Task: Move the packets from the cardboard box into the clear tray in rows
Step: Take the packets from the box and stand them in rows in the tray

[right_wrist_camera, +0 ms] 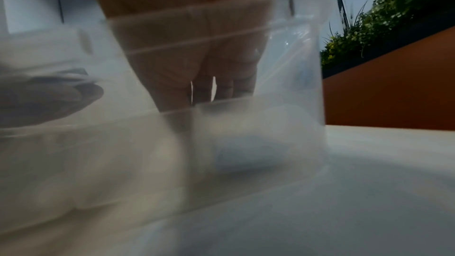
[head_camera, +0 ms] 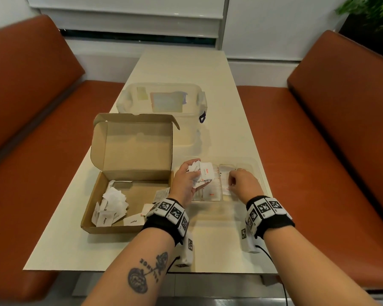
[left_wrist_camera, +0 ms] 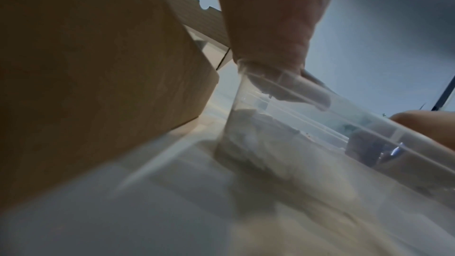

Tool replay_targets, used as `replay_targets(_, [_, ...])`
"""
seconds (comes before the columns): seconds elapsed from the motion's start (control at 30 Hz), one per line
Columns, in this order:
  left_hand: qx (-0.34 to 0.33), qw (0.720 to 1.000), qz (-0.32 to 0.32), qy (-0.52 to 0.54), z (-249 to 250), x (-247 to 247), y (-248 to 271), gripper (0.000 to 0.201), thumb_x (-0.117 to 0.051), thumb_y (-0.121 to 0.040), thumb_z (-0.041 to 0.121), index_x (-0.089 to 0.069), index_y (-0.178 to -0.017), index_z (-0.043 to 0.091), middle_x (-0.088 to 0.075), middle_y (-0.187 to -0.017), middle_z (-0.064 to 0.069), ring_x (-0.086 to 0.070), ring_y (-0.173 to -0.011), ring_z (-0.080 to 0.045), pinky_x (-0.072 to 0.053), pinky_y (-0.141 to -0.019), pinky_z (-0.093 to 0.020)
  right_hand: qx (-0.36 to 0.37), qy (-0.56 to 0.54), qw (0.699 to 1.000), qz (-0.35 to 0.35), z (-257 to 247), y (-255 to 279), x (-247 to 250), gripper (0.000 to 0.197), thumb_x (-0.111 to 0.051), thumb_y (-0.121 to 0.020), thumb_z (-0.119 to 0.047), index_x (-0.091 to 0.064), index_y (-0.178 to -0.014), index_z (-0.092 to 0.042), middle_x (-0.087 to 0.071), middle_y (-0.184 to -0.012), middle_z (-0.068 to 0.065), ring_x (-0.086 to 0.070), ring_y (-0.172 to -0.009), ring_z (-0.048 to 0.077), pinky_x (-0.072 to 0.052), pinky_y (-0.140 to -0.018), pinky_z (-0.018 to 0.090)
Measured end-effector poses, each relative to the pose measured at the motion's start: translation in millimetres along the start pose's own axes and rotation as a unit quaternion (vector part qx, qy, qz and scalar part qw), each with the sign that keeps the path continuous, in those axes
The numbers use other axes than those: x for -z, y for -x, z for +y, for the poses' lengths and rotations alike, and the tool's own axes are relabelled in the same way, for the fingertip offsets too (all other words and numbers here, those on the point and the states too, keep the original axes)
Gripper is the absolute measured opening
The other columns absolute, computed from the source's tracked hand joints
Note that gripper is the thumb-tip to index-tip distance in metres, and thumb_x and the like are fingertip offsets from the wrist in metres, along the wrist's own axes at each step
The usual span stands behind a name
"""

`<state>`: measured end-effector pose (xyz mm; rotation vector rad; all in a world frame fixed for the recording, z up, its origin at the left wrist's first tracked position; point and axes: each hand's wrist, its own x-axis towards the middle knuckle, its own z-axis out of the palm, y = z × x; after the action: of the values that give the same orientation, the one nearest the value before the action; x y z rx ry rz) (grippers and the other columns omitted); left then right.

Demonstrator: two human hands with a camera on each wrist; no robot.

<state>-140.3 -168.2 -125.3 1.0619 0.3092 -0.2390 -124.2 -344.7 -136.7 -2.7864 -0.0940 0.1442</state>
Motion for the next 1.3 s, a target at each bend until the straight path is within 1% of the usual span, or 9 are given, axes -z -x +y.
replay_targets(0.13, [-0.002,1.0,-0.001,-0.003,0.3,0.3,1.1,0.038,-0.041,-0.092,-0.011,-0.06,-0.103,0.019,-0.058,-0.116,-0.014,-0.061,-0.098,-0.026,-0.06,-0.067,-0.032,-0.015,-0.017,1.0,0.02,-3.2,-0.8,1.3,0.014,-0.054,-0.083,-0.002,-0.056,-0.079,-0.015,-0.055,-0.082,0.001,-0.051,-0.078,0.018,-0.042,-0.066,0.026])
replay_targets(0.2, [-0.004,1.0,-0.001,-0.009,-0.1,0.6,1.4,0.037,-0.041,-0.092,-0.01,-0.06,-0.104,0.019,-0.058,-0.113,-0.012,-0.062,-0.097,-0.025,-0.06,-0.068,-0.032,-0.019,-0.078,0.993,0.088,-8.5,0.5,5.6,0.005,-0.056,-0.088,-0.012,-0.061,-0.085,-0.013,-0.06,-0.081,0.001,-0.054,-0.076,0.017,-0.042,-0.065,0.027])
replay_targets(0.27, [-0.004,1.0,0.001,-0.012,-0.7,0.7,0.8,0.035,-0.042,-0.092,-0.009,-0.059,-0.108,0.018,-0.06,-0.111,-0.012,-0.063,-0.095,-0.025,-0.058,-0.07,-0.033,-0.024,-0.16,0.978,0.132,-19.8,1.7,11.1,0.019,-0.057,-0.091,-0.029,-0.064,-0.085,-0.013,-0.064,-0.077,-0.001,-0.056,-0.072,0.015,-0.04,-0.063,0.025])
replay_targets(0.4, [-0.001,1.0,0.001,-0.011,-1.6,0.8,-0.5,0.036,-0.042,-0.091,-0.009,-0.058,-0.111,0.016,-0.06,-0.108,-0.012,-0.064,-0.091,-0.026,-0.056,-0.074,-0.038,-0.024,-0.232,0.97,0.067,-42.7,-0.3,18.7,0.034,-0.063,-0.084,-0.047,-0.068,-0.081,-0.014,-0.065,-0.074,-0.003,-0.057,-0.07,0.01,-0.041,-0.061,0.022])
replay_targets(0.8, [-0.018,0.999,0.007,-0.038,-1.9,-1.7,2.2,0.032,-0.054,-0.091,-0.004,-0.058,-0.111,0.019,-0.056,-0.113,-0.013,-0.064,-0.083,-0.022,-0.057,-0.07,-0.034,-0.021,-0.252,0.967,0.027,-44.8,-0.5,17.5,0.017,-0.075,-0.077,-0.025,-0.065,-0.081,-0.013,-0.059,-0.074,-0.004,-0.05,-0.066,0.005,-0.034,-0.055,0.011])
replay_targets(1.0, [-0.032,0.998,0.014,-0.051,-3.5,-3.5,1.5,0.034,-0.055,-0.089,-0.009,-0.059,-0.109,0.017,-0.052,-0.111,-0.01,-0.063,-0.086,-0.022,-0.057,-0.075,-0.036,-0.031,-0.226,0.97,0.078,-26.9,0.5,31.7,0.021,-0.057,-0.092,-0.024,-0.07,-0.09,-0.008,-0.07,-0.087,0.007,-0.053,-0.063,0.01,-0.039,-0.056,0.017])
replay_targets(1.1, [-0.035,0.998,0.012,-0.043,-3.9,-1.5,0.9,0.032,-0.055,-0.089,-0.009,-0.06,-0.104,0.019,-0.053,-0.105,-0.005,-0.063,-0.088,-0.022,-0.059,-0.077,-0.036,-0.044,-0.121,0.99,0.054,-7.6,4.9,33.9,0.016,-0.055,-0.089,-0.012,-0.068,-0.098,-0.01,-0.068,-0.098,0.005,-0.058,-0.079,0.016,-0.049,-0.072,0.028])
replay_targets(1.2, [-0.036,0.998,0.015,-0.046,-4.7,-0.5,-0.3,0.033,-0.056,-0.089,-0.008,-0.061,-0.103,0.021,-0.053,-0.105,-0.004,-0.063,-0.091,-0.024,-0.057,-0.084,-0.042,-0.016,-0.041,0.999,-0.013,-1.2,8.9,23.0,0.021,-0.062,-0.084,-0.011,-0.065,-0.104,-0.015,-0.063,-0.104,0.001,-0.057,-0.089,0.017,-0.043,-0.073,0.026])
replay_targets(1.3, [-0.041,0.998,0.019,-0.053,-4.4,-0.4,-0.3,0.033,-0.056,-0.089,-0.007,-0.062,-0.104,0.022,-0.053,-0.107,-0.004,-0.064,-0.09,-0.022,-0.059,-0.076,-0.035,0.001,0.013,1.0,-0.026,-2.9,6.8,10.3,0.027,-0.061,-0.083,-0.012,-0.062,-0.11,-0.018,-0.061,-0.108,0.001,-0.057,-0.098,0.019,-0.041,-0.076,0.025])
